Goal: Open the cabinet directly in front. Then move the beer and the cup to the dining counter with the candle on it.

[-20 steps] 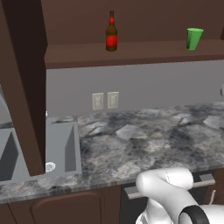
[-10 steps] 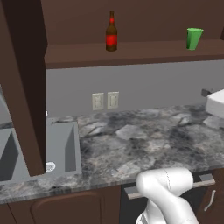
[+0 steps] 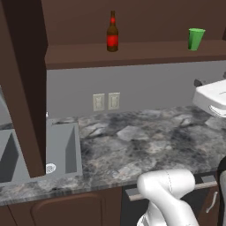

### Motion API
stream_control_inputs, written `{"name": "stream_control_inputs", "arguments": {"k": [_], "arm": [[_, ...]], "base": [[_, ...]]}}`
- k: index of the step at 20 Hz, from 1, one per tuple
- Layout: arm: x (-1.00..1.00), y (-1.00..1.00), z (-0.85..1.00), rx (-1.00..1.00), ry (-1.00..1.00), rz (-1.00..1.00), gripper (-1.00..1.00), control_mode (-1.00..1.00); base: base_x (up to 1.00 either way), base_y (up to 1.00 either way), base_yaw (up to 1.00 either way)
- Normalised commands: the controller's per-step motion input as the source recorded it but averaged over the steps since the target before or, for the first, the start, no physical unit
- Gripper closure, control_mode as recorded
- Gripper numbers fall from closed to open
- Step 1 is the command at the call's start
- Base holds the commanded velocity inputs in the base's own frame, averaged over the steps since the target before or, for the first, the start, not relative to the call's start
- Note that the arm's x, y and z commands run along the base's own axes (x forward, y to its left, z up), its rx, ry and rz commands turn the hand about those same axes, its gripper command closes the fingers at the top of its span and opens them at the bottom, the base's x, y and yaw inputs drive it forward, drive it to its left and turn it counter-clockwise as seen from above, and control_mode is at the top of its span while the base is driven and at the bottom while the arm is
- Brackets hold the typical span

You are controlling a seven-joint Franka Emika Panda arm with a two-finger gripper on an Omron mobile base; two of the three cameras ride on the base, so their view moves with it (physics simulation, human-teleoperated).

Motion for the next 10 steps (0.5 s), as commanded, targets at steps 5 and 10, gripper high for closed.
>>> {"name": "stream_control_inputs", "arguments": {"k": [5, 10], "arm": [[-0.01, 0.00, 0.28, 0.00, 0.02, -0.05, -1.00, -1.00], [0.07, 0.00, 0.00, 0.00, 0.12, -0.01, -1.00, -1.00]], "base": [[0.00, 0.00, 0.00], [0.00, 0.00, 0.00]]}}
